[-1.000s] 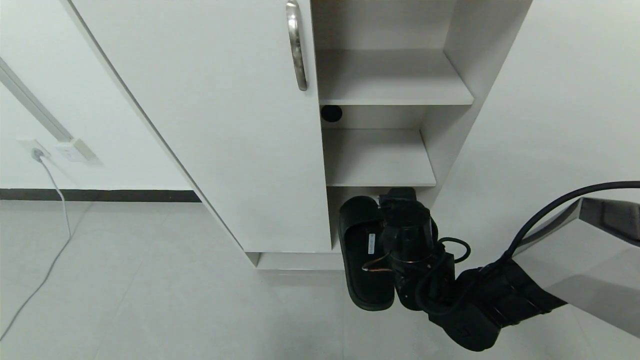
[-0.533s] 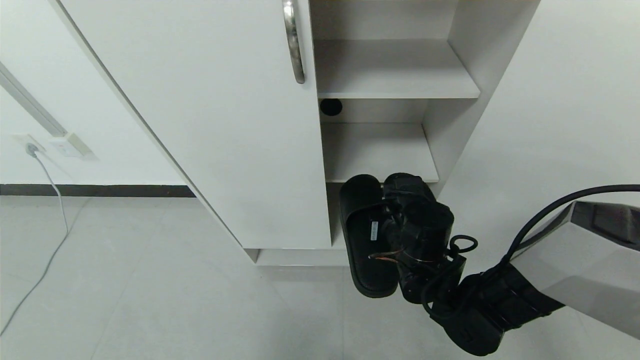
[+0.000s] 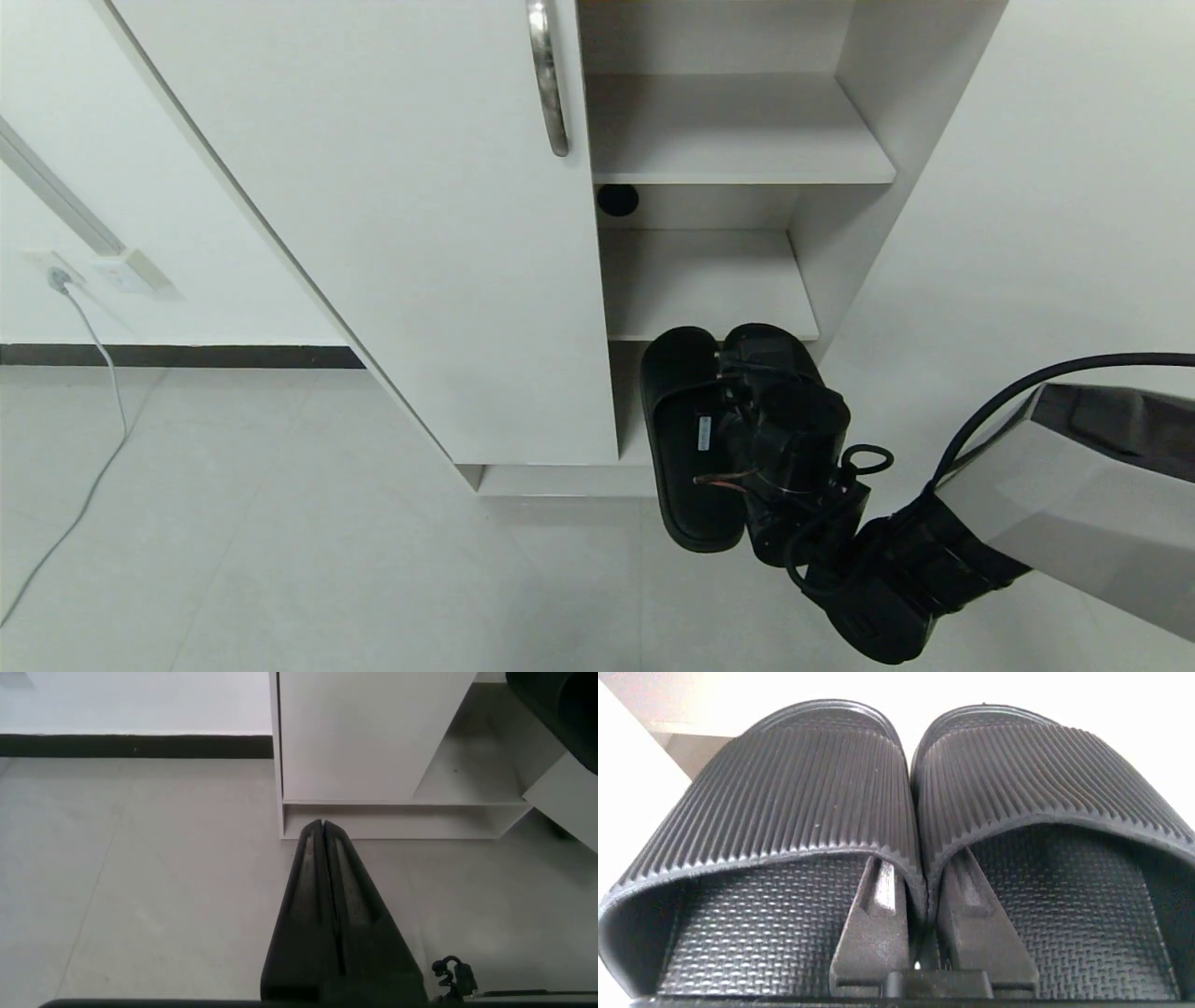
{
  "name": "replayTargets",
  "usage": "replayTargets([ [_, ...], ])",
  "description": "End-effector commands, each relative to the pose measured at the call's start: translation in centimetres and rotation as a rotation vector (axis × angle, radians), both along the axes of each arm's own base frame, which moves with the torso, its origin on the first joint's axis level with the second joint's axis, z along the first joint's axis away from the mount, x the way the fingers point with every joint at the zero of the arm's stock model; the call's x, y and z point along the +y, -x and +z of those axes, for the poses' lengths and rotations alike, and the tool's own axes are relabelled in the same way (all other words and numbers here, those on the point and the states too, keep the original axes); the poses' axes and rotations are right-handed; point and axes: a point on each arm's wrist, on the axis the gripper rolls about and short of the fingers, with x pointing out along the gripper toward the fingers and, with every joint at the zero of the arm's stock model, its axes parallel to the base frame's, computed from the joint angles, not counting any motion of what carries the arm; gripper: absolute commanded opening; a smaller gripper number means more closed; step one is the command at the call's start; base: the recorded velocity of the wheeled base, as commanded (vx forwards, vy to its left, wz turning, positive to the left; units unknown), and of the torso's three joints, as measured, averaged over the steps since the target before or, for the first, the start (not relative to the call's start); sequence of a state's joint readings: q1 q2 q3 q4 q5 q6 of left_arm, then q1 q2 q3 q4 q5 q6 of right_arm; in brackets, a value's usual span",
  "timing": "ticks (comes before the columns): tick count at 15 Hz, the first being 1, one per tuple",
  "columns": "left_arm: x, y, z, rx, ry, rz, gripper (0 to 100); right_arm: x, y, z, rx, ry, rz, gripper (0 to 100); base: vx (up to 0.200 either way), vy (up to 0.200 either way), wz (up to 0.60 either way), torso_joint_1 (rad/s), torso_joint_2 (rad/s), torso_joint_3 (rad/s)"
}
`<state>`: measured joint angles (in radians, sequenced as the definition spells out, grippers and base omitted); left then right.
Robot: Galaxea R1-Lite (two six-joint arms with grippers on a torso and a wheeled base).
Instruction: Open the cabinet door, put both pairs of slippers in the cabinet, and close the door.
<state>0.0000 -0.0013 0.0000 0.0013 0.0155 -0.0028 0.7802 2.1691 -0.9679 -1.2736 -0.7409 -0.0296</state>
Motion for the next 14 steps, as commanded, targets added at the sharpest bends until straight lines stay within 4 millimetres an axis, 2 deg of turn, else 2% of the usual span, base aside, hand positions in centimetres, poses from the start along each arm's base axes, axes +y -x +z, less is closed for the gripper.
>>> replayTargets([
  [1,0.0,0.0,0.0,0.0,0.0,0.0,0,0.0,0.0,-0.1,0.001,0.002,0.0,0,0.2,0.0,0.0,-0.002,0.0,-0.002],
  [8,0.0,0.0,0.0,0.002,0.0,0.0,0,0.1,-0.1,0.0,-0.001,0.0,0.002,0,0.2,0.0,0.0,0.002,0.0,0.0],
  [11,0.0,0.0,0.0,0.002,0.0,0.0,0,0.3,-0.5,-0.6,0.005,0.005,0.001,0,0.0,0.0,0.0,0.0,0.0,0.0],
  [14,0.0,0.0,0.0,0.002,0.0,0.001,0,0.1,-1.9,-0.4,-0.012,-0.012,-0.027,0,0.0,0.0,0.0,0.0,0.0,0.0],
])
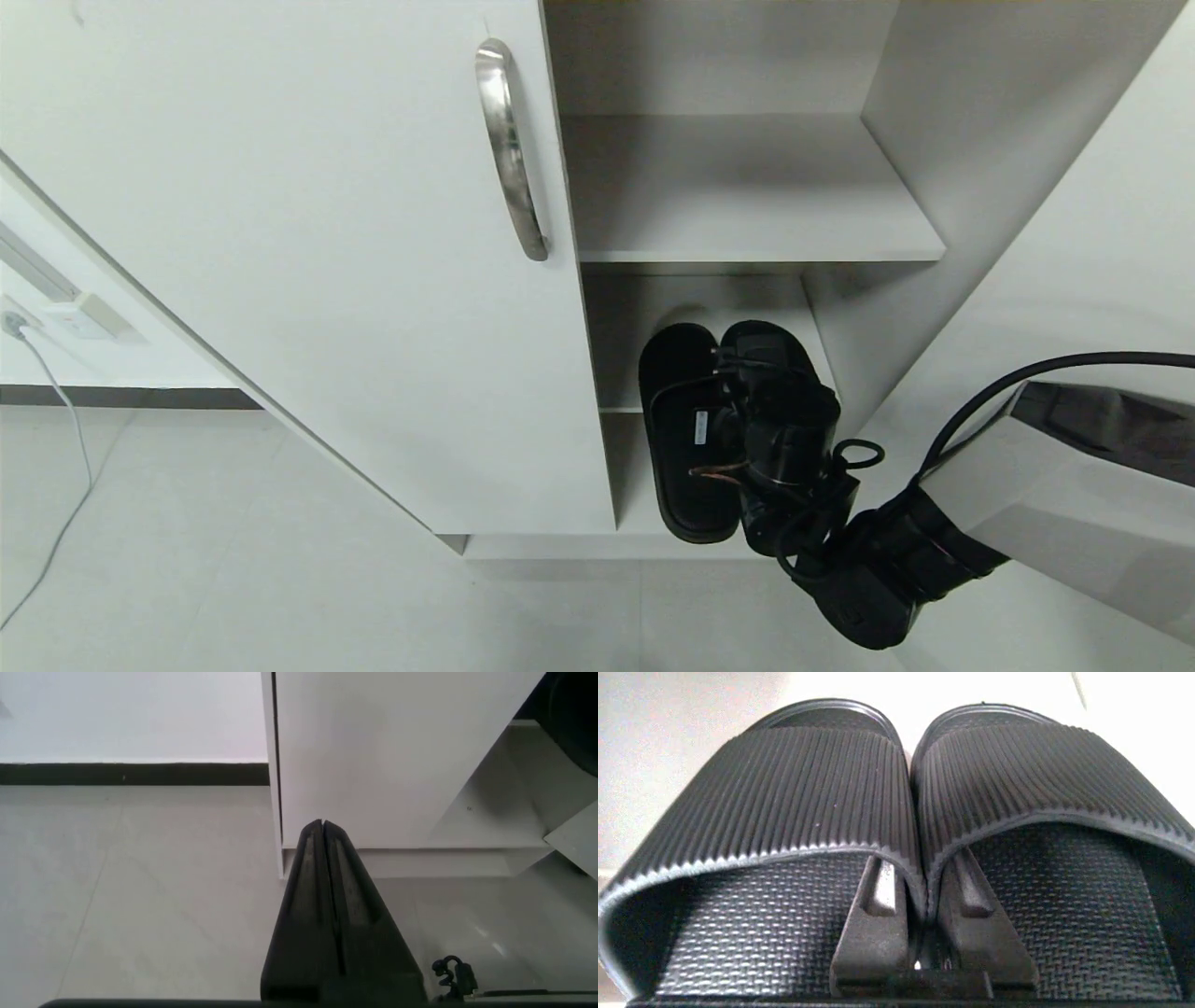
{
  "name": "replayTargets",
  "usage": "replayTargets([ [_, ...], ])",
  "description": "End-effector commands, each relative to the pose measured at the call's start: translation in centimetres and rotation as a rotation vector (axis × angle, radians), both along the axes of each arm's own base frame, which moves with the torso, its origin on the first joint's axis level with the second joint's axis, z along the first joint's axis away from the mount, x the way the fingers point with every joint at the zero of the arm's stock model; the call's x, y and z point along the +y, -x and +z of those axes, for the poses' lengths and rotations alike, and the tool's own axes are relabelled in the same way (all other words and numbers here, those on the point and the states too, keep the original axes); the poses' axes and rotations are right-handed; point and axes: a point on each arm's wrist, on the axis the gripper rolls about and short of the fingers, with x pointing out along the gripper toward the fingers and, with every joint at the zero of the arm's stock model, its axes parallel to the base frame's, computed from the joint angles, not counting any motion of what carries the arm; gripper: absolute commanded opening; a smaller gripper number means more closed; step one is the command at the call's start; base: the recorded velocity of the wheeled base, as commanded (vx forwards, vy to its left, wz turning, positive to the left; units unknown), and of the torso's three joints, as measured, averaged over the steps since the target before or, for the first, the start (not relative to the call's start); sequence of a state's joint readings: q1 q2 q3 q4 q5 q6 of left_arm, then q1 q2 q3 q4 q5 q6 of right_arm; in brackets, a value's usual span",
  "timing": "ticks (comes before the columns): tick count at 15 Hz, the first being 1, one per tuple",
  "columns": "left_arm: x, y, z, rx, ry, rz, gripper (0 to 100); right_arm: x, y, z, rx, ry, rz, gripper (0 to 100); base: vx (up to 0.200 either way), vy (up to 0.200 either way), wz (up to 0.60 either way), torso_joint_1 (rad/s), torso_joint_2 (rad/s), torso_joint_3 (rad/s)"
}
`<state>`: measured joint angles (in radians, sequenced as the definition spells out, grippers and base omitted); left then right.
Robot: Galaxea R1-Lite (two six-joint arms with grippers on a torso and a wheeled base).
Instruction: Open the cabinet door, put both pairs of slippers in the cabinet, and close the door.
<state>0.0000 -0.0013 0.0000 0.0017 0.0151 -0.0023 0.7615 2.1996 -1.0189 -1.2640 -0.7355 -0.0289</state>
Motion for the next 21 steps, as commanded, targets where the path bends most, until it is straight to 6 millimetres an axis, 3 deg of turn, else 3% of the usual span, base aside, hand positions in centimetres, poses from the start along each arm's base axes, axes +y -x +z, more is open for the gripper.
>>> replayTargets([
  [1,0.0,0.0,0.0,0.001,0.001,0.0,0,-0.1,-1.4,-0.4,-0.002,-0.002,-0.024,0,0.0,0.0,0.0,0.0,0.0,0.0],
  [6,0.0,0.0,0.0,0.001,0.001,0.002,0,0.4,-5.7,0.0,0.006,0.004,-0.08,0,0.0,0.0,0.0,0.0,0.0,0.0],
  [11,0.0,0.0,0.0,0.0,0.001,0.002,0,1.0,-8.9,2.0,-0.014,-0.014,-0.101,0,0.0,0.0,0.0,0.0,0.0,0.0],
  [16,0.0,0.0,0.0,0.0,0.001,0.002,0,1.3,-10.4,4.3,-0.047,-0.037,-0.092,0,0.0,0.0,0.0,0.0,0.0,0.0],
  [21,0.0,0.0,0.0,0.0,0.001,0.002,0,1.5,-11.9,3.7,-0.039,-0.027,-0.086,0,0.0,0.0,0.0,0.0,0.0,0.0],
])
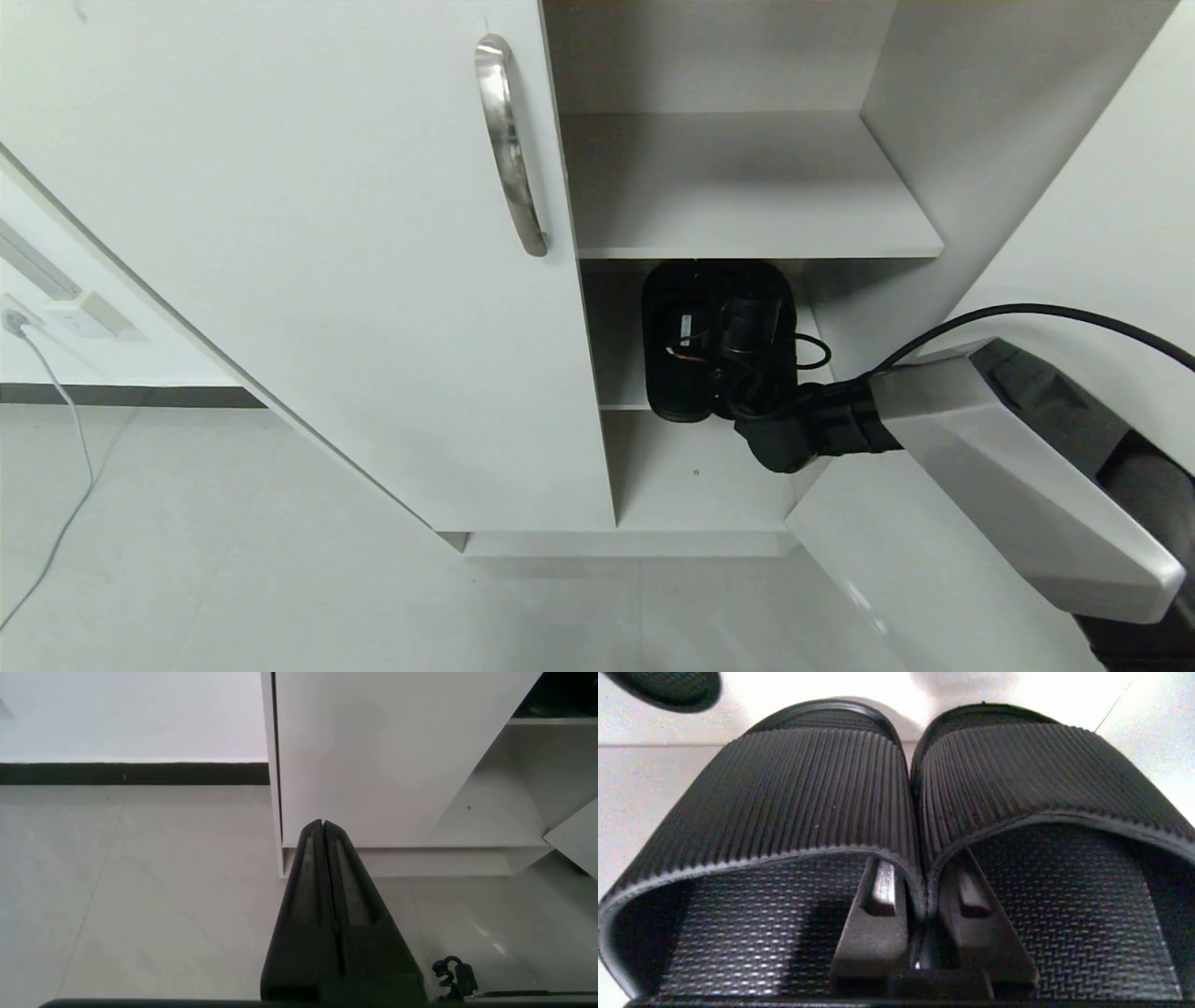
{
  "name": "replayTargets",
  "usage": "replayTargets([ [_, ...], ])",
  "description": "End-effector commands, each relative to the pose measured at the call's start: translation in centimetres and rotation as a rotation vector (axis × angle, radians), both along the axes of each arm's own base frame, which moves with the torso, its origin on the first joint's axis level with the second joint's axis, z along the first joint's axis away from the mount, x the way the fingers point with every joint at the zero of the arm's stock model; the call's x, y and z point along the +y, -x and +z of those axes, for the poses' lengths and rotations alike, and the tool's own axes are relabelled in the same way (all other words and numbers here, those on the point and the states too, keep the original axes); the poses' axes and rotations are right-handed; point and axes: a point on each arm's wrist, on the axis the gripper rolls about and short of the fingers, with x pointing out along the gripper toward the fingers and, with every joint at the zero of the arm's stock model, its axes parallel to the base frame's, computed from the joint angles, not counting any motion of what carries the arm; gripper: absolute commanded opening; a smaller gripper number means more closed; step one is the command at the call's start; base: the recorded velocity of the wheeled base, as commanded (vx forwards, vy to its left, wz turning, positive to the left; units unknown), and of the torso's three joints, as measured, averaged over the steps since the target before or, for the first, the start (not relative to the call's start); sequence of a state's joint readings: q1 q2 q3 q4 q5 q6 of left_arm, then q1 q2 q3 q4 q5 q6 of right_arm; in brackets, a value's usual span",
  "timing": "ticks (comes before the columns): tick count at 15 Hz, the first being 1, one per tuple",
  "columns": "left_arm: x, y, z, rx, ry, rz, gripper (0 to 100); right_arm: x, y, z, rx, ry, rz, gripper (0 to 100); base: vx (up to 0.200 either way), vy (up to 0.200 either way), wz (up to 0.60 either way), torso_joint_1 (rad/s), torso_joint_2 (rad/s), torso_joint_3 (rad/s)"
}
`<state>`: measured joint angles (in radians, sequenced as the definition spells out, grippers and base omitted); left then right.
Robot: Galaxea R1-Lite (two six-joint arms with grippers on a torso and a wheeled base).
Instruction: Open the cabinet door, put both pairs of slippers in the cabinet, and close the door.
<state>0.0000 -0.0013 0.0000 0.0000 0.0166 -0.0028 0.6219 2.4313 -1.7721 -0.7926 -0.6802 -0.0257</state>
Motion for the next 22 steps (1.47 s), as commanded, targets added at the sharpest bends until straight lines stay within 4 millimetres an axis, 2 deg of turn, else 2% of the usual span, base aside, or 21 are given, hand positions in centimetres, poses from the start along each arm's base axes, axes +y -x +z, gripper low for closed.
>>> replayTargets([
  [1,0.0,0.0,0.0,0.001,0.0,0.0,0,0.2,-0.4,-0.8,0.006,0.005,-0.002,0,0.0,0.0,0.0,0.0,0.0,0.0],
  [8,0.0,0.0,0.0,0.003,0.0,0.0,0,0.1,-0.7,-1.3,0.014,0.009,-0.006,0,0.0,0.0,0.0,0.0,0.0,0.0],
  [9,0.0,0.0,0.0,0.001,0.0,0.0,0,0.0,-0.7,-1.3,0.014,0.008,-0.009,100,0.0,0.0,0.0,0.0,0.0,0.0],
  [11,0.0,0.0,0.0,0.001,0.0,0.0,0,0.0,-0.6,-1.3,0.017,0.008,-0.009,100,0.0,0.0,0.0,0.0,0.0,0.0],
  [15,0.0,0.0,0.0,0.001,0.0,0.0,0,-0.1,2.3,0.0,0.025,0.012,0.019,100,0.0,0.0,0.0,0.0,0.0,0.0],
  [19,0.0,0.0,0.0,0.001,0.0,0.0,0,0.1,7.4,0.7,0.027,0.019,0.086,100,0.0,0.0,0.0,0.0,0.0,0.0],
  [22,0.0,0.0,0.0,0.001,0.0,0.0,0,-1.2,12.3,0.7,0.034,0.026,0.144,100,0.0,0.0,0.0,0.0,0.0,0.0],
])
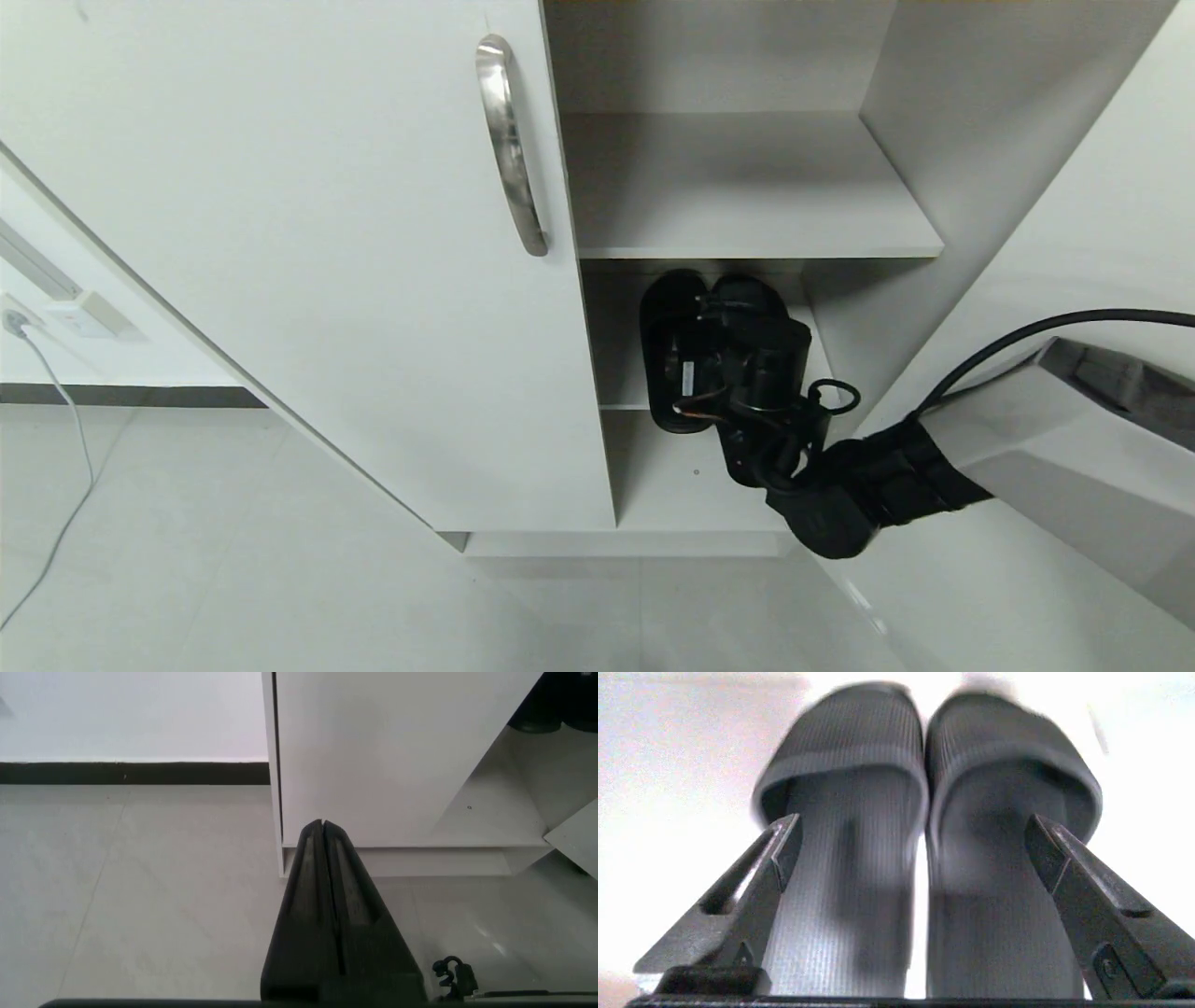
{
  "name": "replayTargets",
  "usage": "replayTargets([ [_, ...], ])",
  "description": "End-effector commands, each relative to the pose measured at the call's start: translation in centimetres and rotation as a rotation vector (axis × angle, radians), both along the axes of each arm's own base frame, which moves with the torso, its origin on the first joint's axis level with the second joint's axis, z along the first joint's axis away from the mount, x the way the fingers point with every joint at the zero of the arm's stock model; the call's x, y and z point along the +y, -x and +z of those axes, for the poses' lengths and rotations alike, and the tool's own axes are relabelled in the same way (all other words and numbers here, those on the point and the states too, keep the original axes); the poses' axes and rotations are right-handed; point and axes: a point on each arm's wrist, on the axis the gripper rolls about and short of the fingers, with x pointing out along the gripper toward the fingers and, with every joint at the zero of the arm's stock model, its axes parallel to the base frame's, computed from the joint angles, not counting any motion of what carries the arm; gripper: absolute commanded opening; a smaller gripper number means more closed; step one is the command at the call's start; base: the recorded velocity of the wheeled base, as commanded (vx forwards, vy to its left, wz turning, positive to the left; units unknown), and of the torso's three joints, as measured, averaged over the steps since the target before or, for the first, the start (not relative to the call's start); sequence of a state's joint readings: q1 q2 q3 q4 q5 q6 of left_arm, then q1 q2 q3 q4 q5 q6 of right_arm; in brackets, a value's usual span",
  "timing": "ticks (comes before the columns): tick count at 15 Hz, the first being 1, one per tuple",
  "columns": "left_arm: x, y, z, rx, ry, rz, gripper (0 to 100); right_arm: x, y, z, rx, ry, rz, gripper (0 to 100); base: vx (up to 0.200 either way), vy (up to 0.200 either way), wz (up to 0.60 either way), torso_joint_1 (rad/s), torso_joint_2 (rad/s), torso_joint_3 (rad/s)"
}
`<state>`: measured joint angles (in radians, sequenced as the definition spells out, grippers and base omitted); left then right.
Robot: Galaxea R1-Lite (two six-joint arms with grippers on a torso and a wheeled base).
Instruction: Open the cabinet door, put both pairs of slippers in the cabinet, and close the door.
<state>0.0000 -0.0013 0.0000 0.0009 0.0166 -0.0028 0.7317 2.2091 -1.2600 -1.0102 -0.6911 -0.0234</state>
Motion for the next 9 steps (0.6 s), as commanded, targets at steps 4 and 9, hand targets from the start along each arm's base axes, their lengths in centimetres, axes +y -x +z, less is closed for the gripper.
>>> replayTargets([
  [4,0.0,0.0,0.0,0.002,0.0,0.0,0,-3.2,8.9,1.5,-0.02,-0.017,0.113,100,0.0,0.0,0.0,0.0,0.0,0.0],
  [9,0.0,0.0,0.0,0.002,0.0,-0.001,0,-3.0,10.7,0.9,0.001,0.009,0.202,100,0.0,0.0,0.0,0.0,0.0,0.0],
])
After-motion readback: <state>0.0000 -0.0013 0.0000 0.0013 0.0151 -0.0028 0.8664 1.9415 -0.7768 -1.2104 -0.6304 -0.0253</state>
